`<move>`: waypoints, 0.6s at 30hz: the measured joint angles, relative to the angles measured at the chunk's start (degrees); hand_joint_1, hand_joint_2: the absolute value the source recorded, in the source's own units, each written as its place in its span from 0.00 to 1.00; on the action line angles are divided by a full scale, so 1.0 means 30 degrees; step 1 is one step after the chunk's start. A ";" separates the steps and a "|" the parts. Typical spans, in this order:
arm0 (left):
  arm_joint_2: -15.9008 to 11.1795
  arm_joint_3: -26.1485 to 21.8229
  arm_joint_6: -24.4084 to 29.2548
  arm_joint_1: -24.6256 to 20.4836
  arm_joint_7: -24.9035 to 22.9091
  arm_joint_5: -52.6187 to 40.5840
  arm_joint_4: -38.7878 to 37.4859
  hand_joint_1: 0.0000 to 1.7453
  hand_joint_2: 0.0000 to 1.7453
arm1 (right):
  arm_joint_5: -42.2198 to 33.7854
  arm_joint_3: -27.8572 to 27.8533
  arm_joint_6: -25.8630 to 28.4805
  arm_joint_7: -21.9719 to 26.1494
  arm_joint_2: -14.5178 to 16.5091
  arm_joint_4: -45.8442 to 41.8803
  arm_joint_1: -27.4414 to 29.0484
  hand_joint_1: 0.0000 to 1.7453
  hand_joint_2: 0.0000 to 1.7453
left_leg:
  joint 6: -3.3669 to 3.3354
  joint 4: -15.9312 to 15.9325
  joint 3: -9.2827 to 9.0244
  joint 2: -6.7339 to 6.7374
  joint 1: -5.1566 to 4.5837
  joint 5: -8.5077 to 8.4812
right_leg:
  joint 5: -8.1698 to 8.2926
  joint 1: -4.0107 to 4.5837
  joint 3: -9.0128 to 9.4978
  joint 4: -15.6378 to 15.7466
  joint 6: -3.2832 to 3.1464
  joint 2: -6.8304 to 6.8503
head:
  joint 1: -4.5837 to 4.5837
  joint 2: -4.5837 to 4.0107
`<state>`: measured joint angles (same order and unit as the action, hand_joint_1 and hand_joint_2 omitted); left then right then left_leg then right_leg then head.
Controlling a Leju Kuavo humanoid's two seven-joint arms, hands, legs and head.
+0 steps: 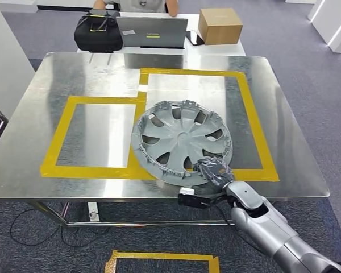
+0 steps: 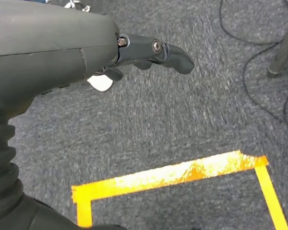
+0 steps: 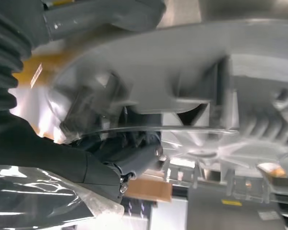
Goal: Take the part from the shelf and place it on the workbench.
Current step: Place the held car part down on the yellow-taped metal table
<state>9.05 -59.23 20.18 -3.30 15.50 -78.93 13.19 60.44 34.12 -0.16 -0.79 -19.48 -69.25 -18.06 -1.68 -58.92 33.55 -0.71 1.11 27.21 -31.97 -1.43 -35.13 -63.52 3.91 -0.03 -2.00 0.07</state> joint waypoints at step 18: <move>0.0093 -0.0106 0.0619 0.0235 0.0209 0.0452 -0.0002 0.00 0.00 | -0.5982 -0.4984 0.2146 0.2207 -0.1431 -1.0710 0.6804 0.00 0.00 | 0.0733 -0.4962 0.2021 0.0006 -0.0283 0.2750 | 0.1391 0.0265 0.0918 0.2110 -0.1090 0.0095 | 0.0026 0.0000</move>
<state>9.33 -59.54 22.03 -2.59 16.13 -77.57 13.19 42.49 19.17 6.27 5.84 -23.78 -101.38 2.35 0.52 -73.81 39.61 -0.69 0.26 35.46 -27.80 -0.63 -32.38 -57.19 0.64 0.26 -1.92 0.07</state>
